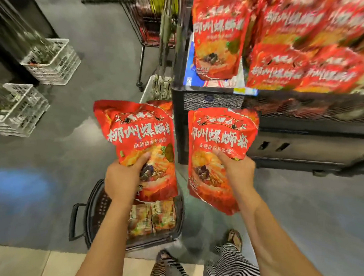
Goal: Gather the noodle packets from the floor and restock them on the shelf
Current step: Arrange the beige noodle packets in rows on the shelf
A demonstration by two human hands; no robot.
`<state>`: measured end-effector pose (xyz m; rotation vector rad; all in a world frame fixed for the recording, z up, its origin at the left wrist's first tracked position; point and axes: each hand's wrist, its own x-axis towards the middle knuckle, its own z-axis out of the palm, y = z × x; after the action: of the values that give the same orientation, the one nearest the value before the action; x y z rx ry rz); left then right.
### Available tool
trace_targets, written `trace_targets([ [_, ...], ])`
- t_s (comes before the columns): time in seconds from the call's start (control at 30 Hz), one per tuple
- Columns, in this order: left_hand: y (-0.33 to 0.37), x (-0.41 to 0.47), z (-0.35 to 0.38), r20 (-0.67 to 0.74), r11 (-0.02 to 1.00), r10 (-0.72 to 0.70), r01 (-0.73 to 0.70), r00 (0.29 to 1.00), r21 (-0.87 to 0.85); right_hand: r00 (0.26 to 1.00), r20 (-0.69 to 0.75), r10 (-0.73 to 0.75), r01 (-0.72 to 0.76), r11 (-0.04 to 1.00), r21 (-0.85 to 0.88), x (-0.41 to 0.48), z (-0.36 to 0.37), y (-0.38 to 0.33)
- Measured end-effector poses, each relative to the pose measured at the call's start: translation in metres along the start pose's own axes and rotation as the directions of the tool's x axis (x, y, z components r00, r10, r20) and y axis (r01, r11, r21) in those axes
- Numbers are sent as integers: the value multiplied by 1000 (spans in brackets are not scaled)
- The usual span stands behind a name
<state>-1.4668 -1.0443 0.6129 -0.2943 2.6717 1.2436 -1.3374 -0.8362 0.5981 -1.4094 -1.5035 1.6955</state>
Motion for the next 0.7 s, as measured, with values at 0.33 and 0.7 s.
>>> trace_targets([
  [0.33, 137, -77, 84, 36, 967, 219, -212, 975, -145, 981, 25, -190, 190, 982, -10, 82, -130, -94],
  [0.7, 219, -101, 155, -9, 925, 261, -253, 965, -285, 975, -94, -203, 200, 979, -43, 163, -230, -129],
])
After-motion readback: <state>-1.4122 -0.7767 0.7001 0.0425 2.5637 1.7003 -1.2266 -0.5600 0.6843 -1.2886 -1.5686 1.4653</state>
